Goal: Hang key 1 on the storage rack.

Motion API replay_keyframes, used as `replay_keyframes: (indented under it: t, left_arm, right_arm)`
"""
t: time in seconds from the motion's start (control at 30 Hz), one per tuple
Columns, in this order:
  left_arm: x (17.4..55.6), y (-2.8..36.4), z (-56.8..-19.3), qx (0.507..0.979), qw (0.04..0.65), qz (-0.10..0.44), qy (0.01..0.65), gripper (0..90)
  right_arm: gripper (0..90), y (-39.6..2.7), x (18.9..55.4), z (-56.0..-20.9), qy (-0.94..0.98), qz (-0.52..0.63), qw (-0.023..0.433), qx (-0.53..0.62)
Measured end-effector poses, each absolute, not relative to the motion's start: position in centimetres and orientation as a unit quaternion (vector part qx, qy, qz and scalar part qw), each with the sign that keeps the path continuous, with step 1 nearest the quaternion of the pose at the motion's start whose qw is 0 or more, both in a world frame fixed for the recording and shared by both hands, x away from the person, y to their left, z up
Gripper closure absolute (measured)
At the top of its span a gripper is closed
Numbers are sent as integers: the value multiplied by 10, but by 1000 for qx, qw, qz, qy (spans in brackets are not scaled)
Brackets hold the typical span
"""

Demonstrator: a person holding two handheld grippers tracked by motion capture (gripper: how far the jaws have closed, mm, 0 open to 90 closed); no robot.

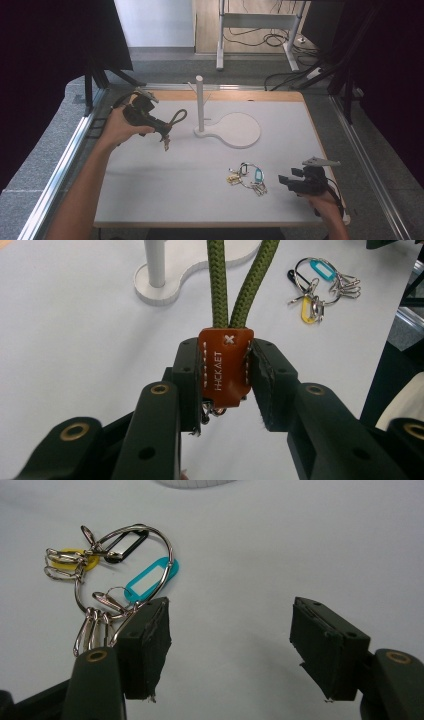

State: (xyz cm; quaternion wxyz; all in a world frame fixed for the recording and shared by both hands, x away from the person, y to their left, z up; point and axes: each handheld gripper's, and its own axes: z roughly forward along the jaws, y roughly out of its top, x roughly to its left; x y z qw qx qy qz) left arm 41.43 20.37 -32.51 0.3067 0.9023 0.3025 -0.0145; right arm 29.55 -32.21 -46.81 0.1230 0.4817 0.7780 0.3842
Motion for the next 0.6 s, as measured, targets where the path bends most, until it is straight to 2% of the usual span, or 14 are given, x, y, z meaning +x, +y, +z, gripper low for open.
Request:
replay_keyframes:
  t: [0.6]
  left_arm:
    - [441,206,-317,900,304,-28,312,672]
  right_arm:
    - [323,-326,296,-468,777,384,120,484]
